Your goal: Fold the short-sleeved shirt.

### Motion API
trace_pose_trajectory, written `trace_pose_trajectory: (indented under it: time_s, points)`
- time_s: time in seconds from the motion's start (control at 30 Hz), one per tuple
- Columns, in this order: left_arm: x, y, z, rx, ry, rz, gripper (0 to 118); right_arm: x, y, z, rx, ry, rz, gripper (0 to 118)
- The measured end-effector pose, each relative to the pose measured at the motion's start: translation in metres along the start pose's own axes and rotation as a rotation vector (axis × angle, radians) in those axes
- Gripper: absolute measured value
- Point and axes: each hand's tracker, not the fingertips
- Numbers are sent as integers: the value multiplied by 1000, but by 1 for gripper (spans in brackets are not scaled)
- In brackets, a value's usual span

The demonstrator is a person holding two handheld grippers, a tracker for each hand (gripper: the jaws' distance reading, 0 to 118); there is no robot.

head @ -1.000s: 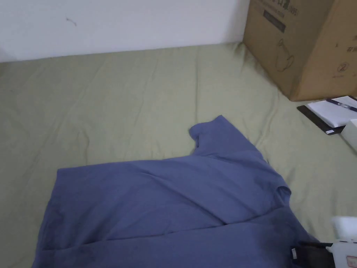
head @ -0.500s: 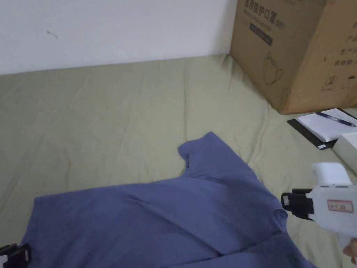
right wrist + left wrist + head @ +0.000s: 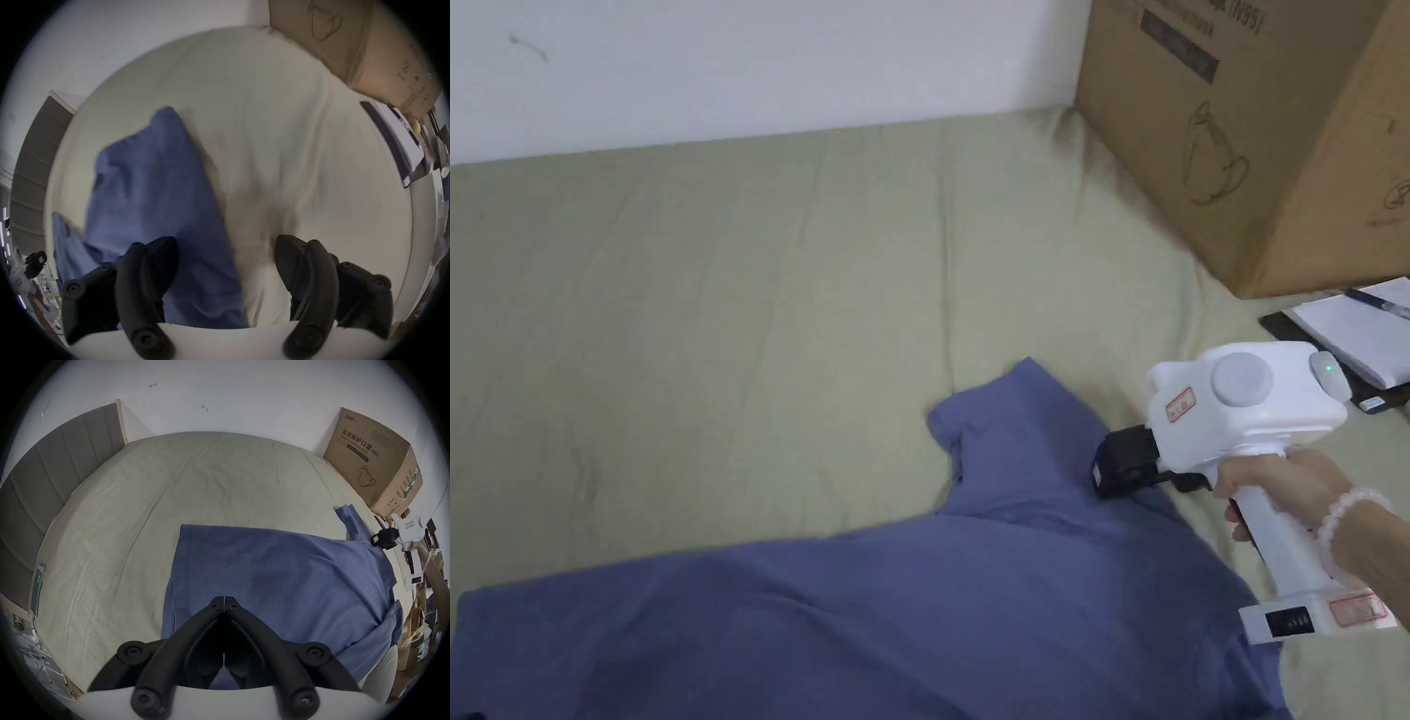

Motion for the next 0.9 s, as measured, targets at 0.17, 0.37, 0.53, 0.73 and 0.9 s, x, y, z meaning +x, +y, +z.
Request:
trace_pose_trajectory:
  time_s: [0.17,0.37,0.53,0.73,0.9]
  points:
    - [-8,9,-15,-27,-8,16,5,-11,2,31,6,-43,153,30]
    - [-18,44,-37,-25,-33,90,104,-22,-4,26,20,-20,134,1]
    - [-35,88,-74,-52,11,67,108,-17,-1,37,45,-6,111,1]
    - [-33,105,-144,-181,35,63,97,-20,-4,39,59,7,97,1]
    - [-10,102,-130,-136,114,-37,69,-26,-2,49,82,0,115,1]
